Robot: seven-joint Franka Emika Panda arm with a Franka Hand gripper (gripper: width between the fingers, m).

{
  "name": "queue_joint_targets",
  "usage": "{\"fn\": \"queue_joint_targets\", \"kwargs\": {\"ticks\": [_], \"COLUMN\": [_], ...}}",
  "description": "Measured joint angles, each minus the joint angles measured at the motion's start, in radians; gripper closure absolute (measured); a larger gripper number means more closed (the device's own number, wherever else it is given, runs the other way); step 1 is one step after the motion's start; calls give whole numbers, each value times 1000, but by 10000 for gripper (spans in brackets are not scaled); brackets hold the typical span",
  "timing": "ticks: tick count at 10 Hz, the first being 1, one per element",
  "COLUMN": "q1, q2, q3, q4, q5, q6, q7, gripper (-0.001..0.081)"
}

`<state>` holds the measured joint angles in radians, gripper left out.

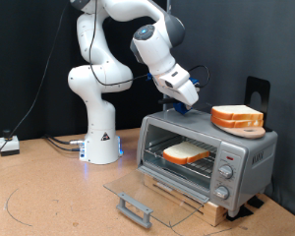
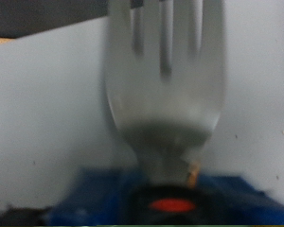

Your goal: Make a piece of toast with the oven

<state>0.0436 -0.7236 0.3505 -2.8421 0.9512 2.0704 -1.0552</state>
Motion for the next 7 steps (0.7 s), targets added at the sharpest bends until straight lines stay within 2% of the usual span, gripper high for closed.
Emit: {"fn": "queue_joint_targets", "kwargs": {"ticks": [2, 3, 5, 7], "q1": [0, 0, 0, -1], "q2": [0, 0, -7, -46], "q3": [12, 13, 6, -33], "q4": [0, 1, 8, 17], "q5": [20, 26, 47, 75], "q6": [0, 0, 0, -1], "q7": [-3, -3, -19, -64], "gripper": [121, 36, 4, -1]}}
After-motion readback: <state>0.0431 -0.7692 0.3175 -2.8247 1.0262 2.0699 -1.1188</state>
